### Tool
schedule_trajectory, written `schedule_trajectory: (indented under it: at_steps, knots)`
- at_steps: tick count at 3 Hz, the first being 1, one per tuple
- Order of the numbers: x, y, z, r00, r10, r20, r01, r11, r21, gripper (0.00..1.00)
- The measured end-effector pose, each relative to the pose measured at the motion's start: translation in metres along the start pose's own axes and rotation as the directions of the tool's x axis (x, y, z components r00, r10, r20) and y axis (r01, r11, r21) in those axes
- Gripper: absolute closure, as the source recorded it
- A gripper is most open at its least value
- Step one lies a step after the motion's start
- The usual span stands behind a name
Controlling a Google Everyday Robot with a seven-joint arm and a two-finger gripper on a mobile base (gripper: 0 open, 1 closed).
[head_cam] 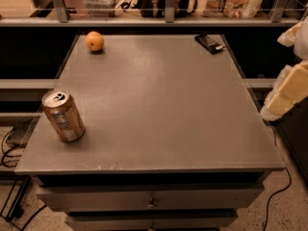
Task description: Move rxbar chocolate near orange can
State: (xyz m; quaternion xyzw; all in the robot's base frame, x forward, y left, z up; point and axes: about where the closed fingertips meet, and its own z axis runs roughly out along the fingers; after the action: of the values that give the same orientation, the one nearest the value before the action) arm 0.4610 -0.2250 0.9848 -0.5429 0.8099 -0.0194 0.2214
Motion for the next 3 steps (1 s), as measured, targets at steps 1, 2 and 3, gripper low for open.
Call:
schedule_trajectory:
  at_steps: [1, 2, 3]
  knots:
    - [-0.014, -0.023, 0.009, 0.991, 0.094, 0.097, -0.098, 0.9947, 0.031, 0.0]
    - [-0.033, -0.05, 0.029, 0.966, 0.169, 0.194, -0.177, 0.9839, 0.024, 0.0]
    - [-0.054, -0.082, 0.051, 0.926, 0.242, 0.289, -0.257, 0.9662, 0.015, 0.0]
